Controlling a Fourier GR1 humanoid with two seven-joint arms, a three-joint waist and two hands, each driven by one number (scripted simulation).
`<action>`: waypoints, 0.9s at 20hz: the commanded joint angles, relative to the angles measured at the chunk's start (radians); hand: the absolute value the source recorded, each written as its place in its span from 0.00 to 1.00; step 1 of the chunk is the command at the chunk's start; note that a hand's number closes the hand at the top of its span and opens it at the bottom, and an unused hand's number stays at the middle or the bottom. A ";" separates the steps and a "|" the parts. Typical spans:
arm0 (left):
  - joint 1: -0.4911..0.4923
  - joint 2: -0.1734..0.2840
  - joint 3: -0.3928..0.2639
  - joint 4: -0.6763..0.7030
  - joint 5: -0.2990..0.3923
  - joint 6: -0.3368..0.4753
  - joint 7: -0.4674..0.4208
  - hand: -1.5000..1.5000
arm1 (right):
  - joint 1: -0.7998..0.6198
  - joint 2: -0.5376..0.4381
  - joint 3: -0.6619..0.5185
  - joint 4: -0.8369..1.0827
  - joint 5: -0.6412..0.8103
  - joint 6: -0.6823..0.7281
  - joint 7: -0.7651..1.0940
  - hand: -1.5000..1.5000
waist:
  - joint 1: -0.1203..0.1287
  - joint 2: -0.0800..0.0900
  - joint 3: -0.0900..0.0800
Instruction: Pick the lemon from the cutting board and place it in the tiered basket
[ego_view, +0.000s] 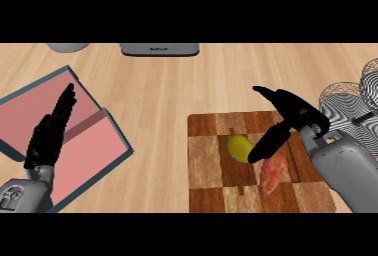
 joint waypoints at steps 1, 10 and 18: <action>0.035 0.012 0.031 -0.016 0.008 -0.035 -0.008 0.50 | 0.074 -0.006 0.022 -0.038 0.036 0.045 0.072 0.00 | -0.006 -0.002 0.000; -0.023 -0.049 0.036 0.040 -0.047 -0.014 0.005 0.50 | 0.054 0.001 0.065 -0.179 0.105 0.085 0.200 0.00 | -0.012 -0.002 0.000; 0.003 -0.047 0.076 -0.009 -0.051 -0.067 0.009 0.50 | 0.111 0.062 0.073 -0.067 0.253 0.077 0.042 0.00 | -0.003 0.000 0.000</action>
